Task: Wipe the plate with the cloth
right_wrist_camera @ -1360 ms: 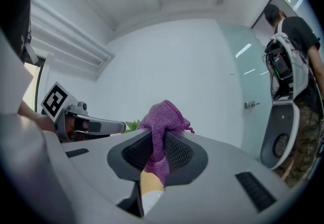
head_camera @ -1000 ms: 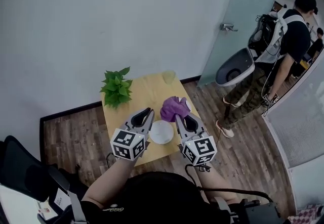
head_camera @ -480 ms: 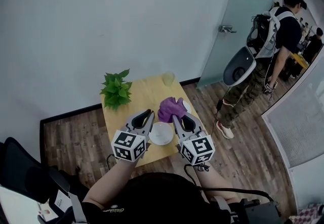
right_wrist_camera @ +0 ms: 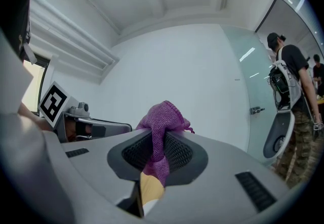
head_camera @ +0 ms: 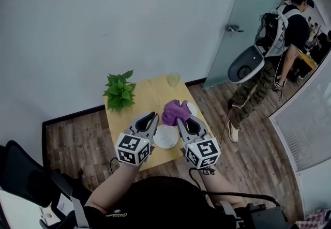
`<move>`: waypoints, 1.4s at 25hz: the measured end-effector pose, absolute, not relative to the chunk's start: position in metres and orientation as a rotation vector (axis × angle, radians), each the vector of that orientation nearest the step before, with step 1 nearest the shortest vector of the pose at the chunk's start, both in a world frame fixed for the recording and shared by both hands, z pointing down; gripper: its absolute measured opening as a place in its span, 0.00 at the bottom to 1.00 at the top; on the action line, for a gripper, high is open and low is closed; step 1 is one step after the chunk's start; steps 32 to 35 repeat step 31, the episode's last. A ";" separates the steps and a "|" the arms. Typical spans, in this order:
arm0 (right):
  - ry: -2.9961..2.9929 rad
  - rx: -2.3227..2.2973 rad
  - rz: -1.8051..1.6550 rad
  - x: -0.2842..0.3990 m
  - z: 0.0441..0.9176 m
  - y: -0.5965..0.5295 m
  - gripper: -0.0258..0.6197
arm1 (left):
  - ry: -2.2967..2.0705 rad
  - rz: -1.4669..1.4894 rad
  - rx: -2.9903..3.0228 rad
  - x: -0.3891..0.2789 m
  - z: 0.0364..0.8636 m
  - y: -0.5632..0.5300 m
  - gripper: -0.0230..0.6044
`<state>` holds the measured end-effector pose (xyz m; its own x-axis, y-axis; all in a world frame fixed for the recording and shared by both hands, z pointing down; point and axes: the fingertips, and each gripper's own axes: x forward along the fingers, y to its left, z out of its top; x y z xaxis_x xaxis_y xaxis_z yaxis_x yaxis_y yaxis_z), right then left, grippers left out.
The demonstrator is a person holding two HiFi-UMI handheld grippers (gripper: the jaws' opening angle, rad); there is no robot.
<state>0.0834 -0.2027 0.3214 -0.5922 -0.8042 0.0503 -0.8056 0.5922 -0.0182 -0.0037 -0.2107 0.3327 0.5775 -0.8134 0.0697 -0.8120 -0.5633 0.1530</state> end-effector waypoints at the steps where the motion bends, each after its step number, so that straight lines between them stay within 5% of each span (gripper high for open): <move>1: -2.772 1.397 0.069 0.083 0.323 -0.203 0.12 | -1.368 -0.011 2.638 -0.003 0.333 -0.210 0.10; 35: -2.760 1.375 0.111 0.078 0.333 -0.220 0.12 | -1.342 -0.003 2.604 -0.010 0.346 -0.228 0.10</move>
